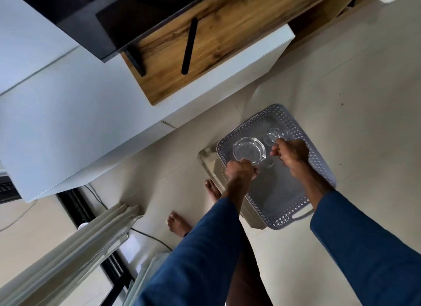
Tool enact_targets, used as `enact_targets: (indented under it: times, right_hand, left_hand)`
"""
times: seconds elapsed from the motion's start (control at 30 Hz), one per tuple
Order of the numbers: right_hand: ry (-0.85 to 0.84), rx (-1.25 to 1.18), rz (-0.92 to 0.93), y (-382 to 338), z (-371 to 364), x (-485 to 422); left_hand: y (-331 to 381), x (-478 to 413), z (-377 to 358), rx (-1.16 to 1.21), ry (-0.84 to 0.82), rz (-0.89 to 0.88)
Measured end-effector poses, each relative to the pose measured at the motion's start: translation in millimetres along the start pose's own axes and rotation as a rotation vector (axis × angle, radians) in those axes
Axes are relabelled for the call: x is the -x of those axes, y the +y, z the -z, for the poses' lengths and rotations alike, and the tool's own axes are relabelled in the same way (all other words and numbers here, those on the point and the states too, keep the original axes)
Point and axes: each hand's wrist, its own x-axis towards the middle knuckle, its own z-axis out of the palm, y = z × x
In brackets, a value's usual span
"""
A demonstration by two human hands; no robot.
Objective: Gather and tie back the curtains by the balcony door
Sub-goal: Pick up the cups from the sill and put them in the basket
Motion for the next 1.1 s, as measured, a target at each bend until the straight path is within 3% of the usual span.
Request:
enact_targets:
  times: [0.1, 0.27, 0.43, 0.63, 0.77, 1.0, 1.1]
  right_hand:
    - [-0.021, 0.013, -0.012, -4.0, -3.3, -12.5]
    - [-0.028, 0.026, -0.061, -8.1, -7.9, -23.2]
    - [-0.066, -0.058, -0.066, -11.5, -11.9, -30.7]
    - [-0.163, -0.143, -0.080, -8.9, -8.7, -24.7]
    - [-0.119, -0.128, -0.054, -0.3, -6.3, -10.9]
    - [0.087, -0.001, 0.177, 8.5, -14.5, 61.8]
    - [0.087, 0.000, 0.289, -4.8, -25.0, 102.3]
  left_hand:
    - [2.6, -9.6, 0.2, -0.008, -0.003, -0.022]
    - [10.5, -8.0, 8.8, 0.033, -0.145, -0.033]
    - [17.3, -18.2, -6.1, 0.088, -0.057, -0.003]
    - [16.6, -16.8, -9.1, 0.088, -0.104, 0.062]
    - [17.7, -10.9, -5.6, 0.038, -0.131, 0.055]
    - [28.1, 10.7, 27.7, -0.232, -0.075, -0.073]
    - [29.4, 25.5, 59.1, -0.355, -0.184, -0.132]
